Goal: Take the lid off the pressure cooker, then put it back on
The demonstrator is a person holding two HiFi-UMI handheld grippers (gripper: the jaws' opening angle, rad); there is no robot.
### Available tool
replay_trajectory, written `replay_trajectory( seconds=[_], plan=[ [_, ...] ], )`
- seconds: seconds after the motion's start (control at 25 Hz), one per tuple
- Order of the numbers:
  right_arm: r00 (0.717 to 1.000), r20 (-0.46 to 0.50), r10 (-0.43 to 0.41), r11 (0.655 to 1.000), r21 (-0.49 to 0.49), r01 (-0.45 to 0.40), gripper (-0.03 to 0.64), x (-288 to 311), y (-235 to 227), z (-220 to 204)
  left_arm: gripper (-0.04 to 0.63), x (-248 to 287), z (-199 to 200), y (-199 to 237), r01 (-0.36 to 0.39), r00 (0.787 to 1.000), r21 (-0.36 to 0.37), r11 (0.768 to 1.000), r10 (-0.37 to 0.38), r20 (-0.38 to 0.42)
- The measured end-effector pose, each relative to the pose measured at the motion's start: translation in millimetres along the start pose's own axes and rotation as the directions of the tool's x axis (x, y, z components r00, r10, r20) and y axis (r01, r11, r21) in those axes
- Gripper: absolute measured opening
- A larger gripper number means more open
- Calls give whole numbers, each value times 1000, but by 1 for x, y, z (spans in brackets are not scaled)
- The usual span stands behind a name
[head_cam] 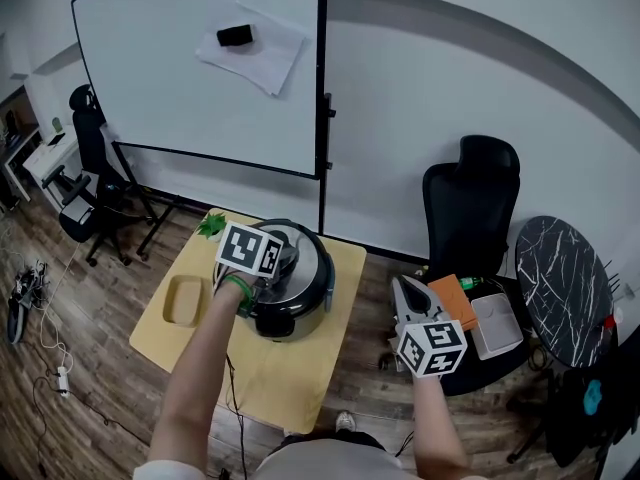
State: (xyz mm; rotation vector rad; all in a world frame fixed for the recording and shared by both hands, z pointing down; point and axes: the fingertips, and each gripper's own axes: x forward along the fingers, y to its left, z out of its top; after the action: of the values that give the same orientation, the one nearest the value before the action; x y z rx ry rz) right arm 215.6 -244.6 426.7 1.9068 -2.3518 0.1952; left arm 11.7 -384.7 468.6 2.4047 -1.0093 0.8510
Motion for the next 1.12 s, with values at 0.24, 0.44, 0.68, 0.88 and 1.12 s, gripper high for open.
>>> replay_trajectory(
  seconds=[0.24,0.44,0.68,0.88,1.12],
  plan=[
    [1000,2,-1,1000,1,1,2,-3,-1,-1,279,1,0,-1,10,1000,1,1000,-10,-2],
    [1000,2,3,1000,-2,-3,2,-2,2,-1,279,1,-1,-1,14,1000,1,1000,-14,3],
    [1000,-8,6,1000,-3,-6,2,1,3,-2,279,1,0,-2,7,1000,5,1000,-7,4],
    [1000,-11,12,1000,-6,-12,2,3,5,-3,278,2,0,-1,-10,1000,-10,1000,10,-7],
    [1000,-2,27,1000,-12,-27,2,6,8,0,278,6,-2,-1,-40,999,-56,998,40,-6]
  ],
)
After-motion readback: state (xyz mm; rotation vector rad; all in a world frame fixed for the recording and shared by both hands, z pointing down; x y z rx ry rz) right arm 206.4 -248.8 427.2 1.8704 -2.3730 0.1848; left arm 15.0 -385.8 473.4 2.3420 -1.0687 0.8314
